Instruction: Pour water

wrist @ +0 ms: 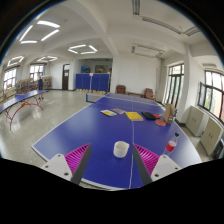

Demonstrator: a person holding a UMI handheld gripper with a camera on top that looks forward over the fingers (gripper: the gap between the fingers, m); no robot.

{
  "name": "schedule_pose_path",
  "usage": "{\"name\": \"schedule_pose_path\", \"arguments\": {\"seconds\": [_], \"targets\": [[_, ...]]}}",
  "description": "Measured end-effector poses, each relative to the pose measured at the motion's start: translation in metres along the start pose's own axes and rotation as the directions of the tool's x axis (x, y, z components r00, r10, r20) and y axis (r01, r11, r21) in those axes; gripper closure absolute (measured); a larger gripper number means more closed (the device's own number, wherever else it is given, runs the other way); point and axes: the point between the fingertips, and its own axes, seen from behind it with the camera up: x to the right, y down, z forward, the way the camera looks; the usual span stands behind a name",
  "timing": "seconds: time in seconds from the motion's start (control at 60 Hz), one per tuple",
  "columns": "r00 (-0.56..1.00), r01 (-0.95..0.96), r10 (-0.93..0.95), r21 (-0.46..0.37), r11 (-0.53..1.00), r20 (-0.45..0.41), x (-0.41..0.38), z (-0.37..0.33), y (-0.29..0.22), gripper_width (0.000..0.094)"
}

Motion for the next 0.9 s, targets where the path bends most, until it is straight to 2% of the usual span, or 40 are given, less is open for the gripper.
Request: {"name": "schedule_pose_path", "arguments": {"seconds": [0.1,0.117,0.2,0.383,0.5,0.733,0.9], "targets": [[0.999,-0.003,0.002,-0.02,1.0,-0.042,0.015,0.0,0.006,0.0085],[0.999,-0.001,0.0,-0.021,1.0,-0.048,0.021,0.011,0.027,0.0085],[0.997,-0.014,0.01,-0.048,0.999,-0.074,0.028,0.005,0.034,0.0084],[0.986,-0.051,0.027,-0.145,0.988,-0.164,0.107,0.036,0.13,0.0087],[0.971,-0.054,0.011,-0.175,0.983,-0.238,0.185,0.066,0.179,0.0085],[0.955,-0.05,0.024,-0.082,0.995,-0.296,0.316,0.163,0.173,0.0086],[0.945,-0.086,0.075,-0.022,0.996,-0.318,0.378,0.24,0.163,0.0086]]}}
